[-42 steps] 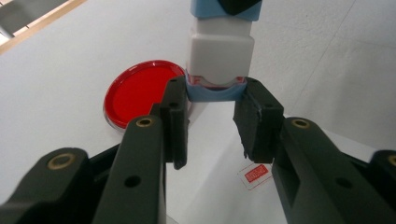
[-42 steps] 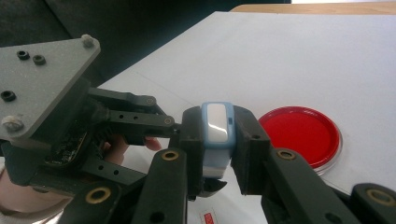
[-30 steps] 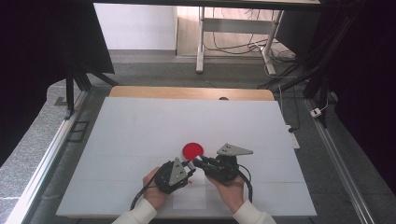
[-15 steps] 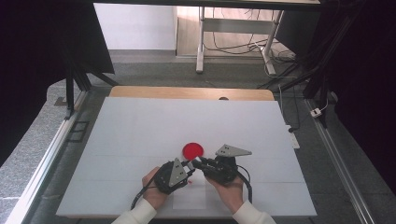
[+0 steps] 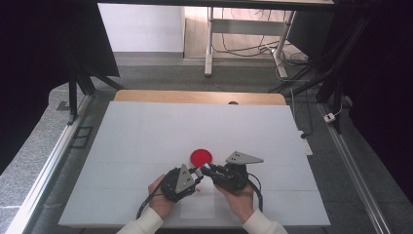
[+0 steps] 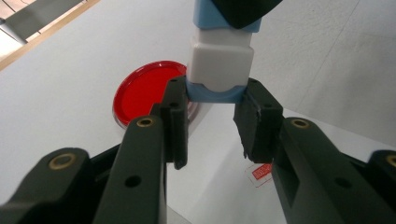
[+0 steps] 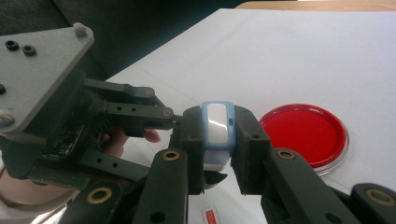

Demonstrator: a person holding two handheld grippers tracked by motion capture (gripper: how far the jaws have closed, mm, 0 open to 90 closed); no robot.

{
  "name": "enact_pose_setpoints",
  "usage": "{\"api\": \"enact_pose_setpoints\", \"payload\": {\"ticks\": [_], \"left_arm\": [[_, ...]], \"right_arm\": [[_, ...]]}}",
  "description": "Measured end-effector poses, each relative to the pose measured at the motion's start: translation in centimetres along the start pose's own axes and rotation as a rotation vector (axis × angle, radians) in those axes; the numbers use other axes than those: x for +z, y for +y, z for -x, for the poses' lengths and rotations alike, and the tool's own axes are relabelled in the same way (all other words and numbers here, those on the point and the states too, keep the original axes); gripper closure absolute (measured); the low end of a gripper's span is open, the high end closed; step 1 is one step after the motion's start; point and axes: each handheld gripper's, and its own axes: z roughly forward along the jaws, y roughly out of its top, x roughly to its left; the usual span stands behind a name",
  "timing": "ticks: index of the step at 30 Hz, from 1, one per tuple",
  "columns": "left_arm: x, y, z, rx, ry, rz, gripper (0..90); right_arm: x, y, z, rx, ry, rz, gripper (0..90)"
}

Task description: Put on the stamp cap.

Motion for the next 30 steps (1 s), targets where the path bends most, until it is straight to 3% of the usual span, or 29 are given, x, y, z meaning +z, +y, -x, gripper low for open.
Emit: {"api": "enact_pose_setpoints", "payload": {"ticks": [8,13,20,24,30], "left_arm": [[0.1,-0.1,-0.3,-0.023,-0.016,-0.009,60.2],[0.3,-0.3,-0.8,-0.102,-0.067,-0.04,50.0],[-0.2,-0.5,-1.4,-0.136,-0.092,-0.039,41.8],[-0.9,-0.7,-2.3,-0.186,-0.155,-0.042,37.8],[-2.2,-1.2,-3.6,-0.237,-0.18,-0.024,35.5]], "right_arm": [[0.1,0.0,0.0,-0.014,-0.002,-0.001,75.2],[0.0,0.0,0.0,-0.028,-0.003,0.006,75.2],[-0.3,0.2,0.3,-0.042,-0.005,0.014,75.1],[-0.5,0.3,0.4,-0.075,-0.009,0.02,75.1],[-0.8,0.5,0.6,-0.111,-0.018,0.021,75.1]]}}
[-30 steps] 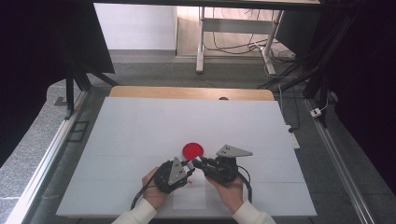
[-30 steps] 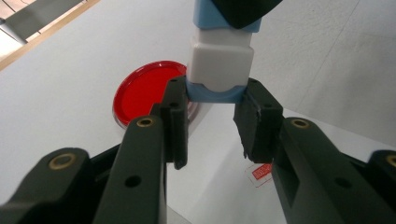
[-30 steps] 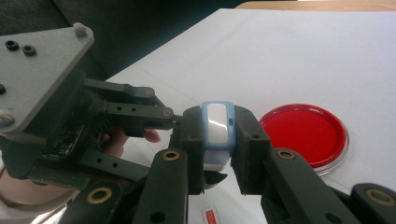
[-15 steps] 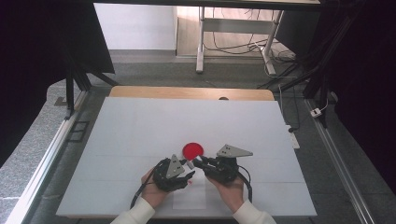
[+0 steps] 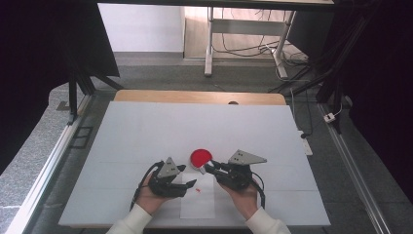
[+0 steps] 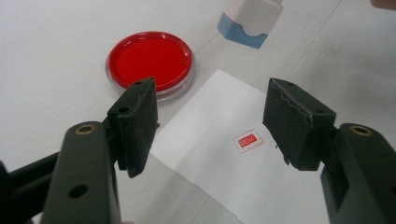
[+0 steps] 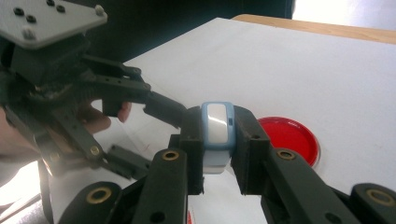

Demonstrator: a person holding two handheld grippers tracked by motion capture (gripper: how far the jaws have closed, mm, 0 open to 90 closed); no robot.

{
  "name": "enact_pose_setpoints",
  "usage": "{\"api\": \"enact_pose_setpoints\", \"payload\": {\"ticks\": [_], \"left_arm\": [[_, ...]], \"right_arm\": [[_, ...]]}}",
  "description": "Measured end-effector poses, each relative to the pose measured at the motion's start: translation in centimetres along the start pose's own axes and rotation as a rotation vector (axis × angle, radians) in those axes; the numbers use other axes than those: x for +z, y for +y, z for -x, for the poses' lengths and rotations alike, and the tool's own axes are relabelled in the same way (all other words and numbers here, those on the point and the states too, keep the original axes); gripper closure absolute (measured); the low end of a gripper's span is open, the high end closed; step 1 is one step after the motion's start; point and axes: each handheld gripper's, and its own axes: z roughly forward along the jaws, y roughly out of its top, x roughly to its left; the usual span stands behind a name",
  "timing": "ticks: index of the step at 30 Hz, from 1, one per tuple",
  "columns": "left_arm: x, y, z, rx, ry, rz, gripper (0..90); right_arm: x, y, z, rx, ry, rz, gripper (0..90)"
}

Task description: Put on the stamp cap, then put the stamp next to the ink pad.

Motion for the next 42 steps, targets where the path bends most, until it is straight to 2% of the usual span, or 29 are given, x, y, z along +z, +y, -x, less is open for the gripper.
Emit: {"api": "enact_pose_setpoints", "payload": {"ticks": [10,17,24,32,42], "left_arm": [[-1.4,-0.4,-0.8,0.001,0.0,-0.009,33.9],[-2.3,-1.0,-1.5,-0.013,0.018,-0.014,33.7],[-3.3,-1.7,-1.7,-0.003,0.038,-0.029,33.2],[-5.2,-3.3,-2.4,-0.032,0.077,-0.011,33.5],[-6.8,-4.4,-2.8,-0.059,0.098,-0.005,33.4]], "right_arm": [[-0.4,0.2,0.6,-0.02,-0.026,-0.003,75.1],[-0.6,0.3,1.3,-0.023,-0.05,-0.014,75.1],[-0.7,0.3,1.6,-0.035,-0.07,-0.028,75.0],[-0.7,0.2,1.9,-0.04,-0.084,-0.03,75.0],[-0.9,0.3,2.4,-0.054,-0.111,-0.037,75.0]]}}
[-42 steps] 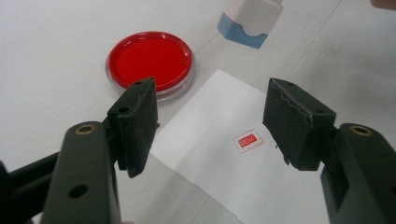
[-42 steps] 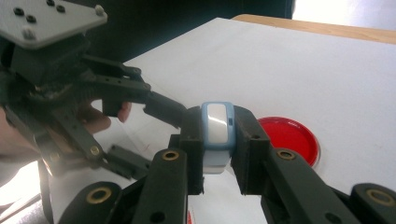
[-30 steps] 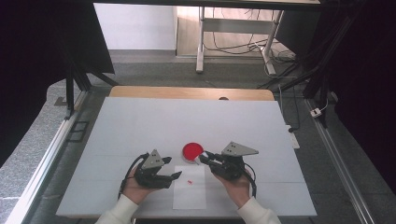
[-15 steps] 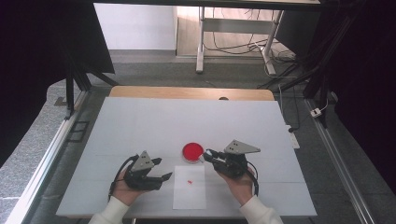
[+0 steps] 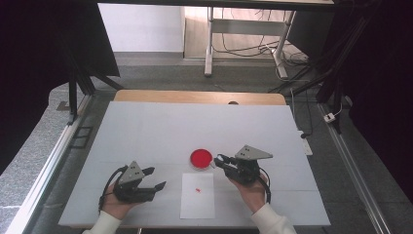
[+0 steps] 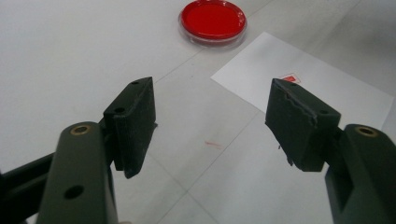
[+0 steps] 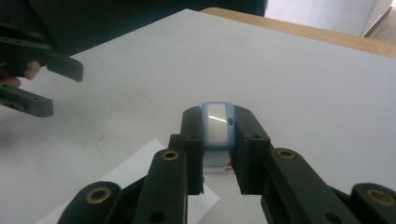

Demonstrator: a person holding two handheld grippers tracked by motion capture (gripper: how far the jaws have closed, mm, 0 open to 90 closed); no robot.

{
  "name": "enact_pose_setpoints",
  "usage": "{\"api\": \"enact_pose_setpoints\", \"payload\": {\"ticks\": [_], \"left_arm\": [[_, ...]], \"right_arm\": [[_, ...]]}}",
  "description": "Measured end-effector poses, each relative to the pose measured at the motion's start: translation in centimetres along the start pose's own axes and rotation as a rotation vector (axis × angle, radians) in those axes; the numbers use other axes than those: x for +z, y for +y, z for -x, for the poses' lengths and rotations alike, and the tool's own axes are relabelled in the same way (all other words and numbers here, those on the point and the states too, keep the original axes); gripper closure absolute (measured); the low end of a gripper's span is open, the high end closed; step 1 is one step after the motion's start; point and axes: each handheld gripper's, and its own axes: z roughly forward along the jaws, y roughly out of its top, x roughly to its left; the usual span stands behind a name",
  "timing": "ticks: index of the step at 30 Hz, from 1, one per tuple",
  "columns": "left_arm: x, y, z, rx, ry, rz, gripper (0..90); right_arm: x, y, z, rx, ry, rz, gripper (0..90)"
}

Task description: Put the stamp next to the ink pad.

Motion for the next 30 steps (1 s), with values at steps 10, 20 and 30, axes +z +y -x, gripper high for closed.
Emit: {"api": "enact_pose_setpoints", "payload": {"ticks": [10,20,30], "left_arm": [[-1.0,-1.6,-1.1,-0.026,0.032,-0.014,33.1],[-1.0,-2.0,-1.5,-0.031,0.037,-0.025,32.3],[-0.7,-2.1,-1.6,-0.026,0.031,-0.045,31.4]], "right_arm": [[0.1,0.0,0.7,-0.042,-0.054,-0.016,75.0],[0.7,0.0,1.8,-0.058,-0.099,-0.045,74.9],[3.2,-0.2,3.1,-0.069,-0.115,-0.124,74.9]]}}
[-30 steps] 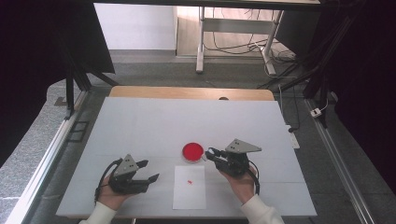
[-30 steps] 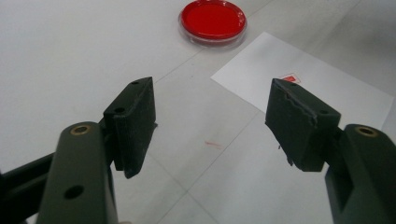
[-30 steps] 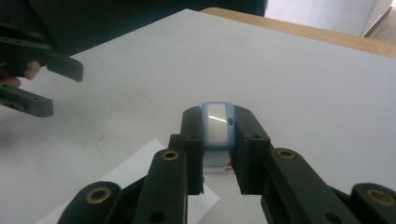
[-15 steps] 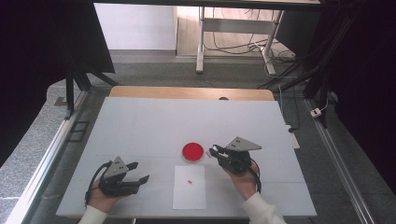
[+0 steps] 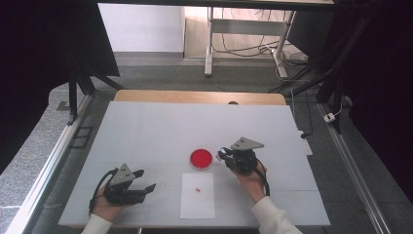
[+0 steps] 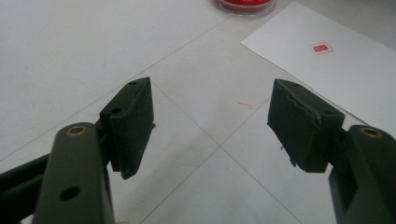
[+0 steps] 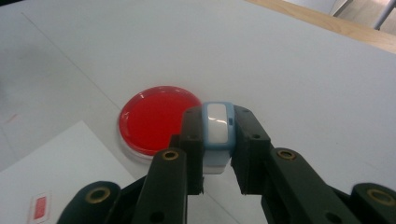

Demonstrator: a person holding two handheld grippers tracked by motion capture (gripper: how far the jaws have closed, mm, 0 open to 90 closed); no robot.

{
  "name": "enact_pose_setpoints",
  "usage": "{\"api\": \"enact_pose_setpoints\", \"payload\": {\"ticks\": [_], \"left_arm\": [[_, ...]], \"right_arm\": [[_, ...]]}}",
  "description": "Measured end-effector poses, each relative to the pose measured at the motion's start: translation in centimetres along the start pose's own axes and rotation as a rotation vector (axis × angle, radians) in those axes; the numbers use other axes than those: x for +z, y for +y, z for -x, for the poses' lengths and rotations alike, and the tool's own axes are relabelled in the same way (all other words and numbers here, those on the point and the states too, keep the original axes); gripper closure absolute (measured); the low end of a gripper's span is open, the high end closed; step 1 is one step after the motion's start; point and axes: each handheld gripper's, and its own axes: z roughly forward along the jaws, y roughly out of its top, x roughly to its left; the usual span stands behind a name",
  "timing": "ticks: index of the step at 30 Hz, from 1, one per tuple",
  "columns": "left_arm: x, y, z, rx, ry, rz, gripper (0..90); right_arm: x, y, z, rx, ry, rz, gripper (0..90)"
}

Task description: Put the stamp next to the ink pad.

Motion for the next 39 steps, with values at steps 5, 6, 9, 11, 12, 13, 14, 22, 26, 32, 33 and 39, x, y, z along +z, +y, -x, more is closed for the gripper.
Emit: {"api": "enact_pose_setpoints", "payload": {"ticks": [5,6,9,11,12,13,14,22,26,32,33,39], "left_arm": [[0.0,-0.1,-0.1,-0.002,0.003,0.0,31.3],[0.0,-0.1,-0.1,-0.003,0.003,-0.002,31.3],[0.1,-0.1,-0.1,-0.001,0.002,-0.005,31.3],[0.1,-0.1,-0.1,-0.001,0.003,-0.006,31.3],[0.1,-0.1,-0.1,-0.001,0.002,-0.006,31.2],[0.1,-0.1,-0.1,-0.002,0.004,-0.005,31.2],[0.1,-0.1,-0.1,-0.002,0.004,-0.006,31.2],[0.2,-0.1,-0.1,0.0,0.002,-0.012,30.8],[0.2,-0.1,0.0,0.0,0.001,-0.013,30.8],[0.1,-0.1,-0.1,0.0,0.004,-0.01,30.7],[0.1,-0.1,-0.1,0.0,0.005,-0.01,30.8],[0.1,-0.1,-0.1,-0.002,0.005,-0.01,30.6]], "right_arm": [[1.1,-0.2,0.4,-0.014,-0.009,-0.037,74.9],[1.3,-0.3,0.5,-0.011,-0.009,-0.046,74.9],[1.8,-0.6,0.6,-0.012,-0.013,-0.071,74.8],[2.1,-0.7,0.5,-0.011,-0.011,-0.081,74.8],[2.2,-0.7,0.5,-0.013,-0.014,-0.083,74.7],[2.2,-0.8,0.5,-0.015,-0.013,-0.08,74.7],[2.3,-0.7,0.4,-0.017,-0.014,-0.081,74.7],[2.5,-0.9,0.4,-0.016,-0.015,-0.094,68.7],[2.2,-0.9,0.5,0.01,-0.012,-0.067,60.5],[1.3,-1.0,0.9,0.033,0.001,-0.03,51.7],[1.1,-1.0,0.9,0.037,0.007,-0.016,50.8],[-1.4,-1.8,1.2,0.028,0.023,0.03,47.2]]}}
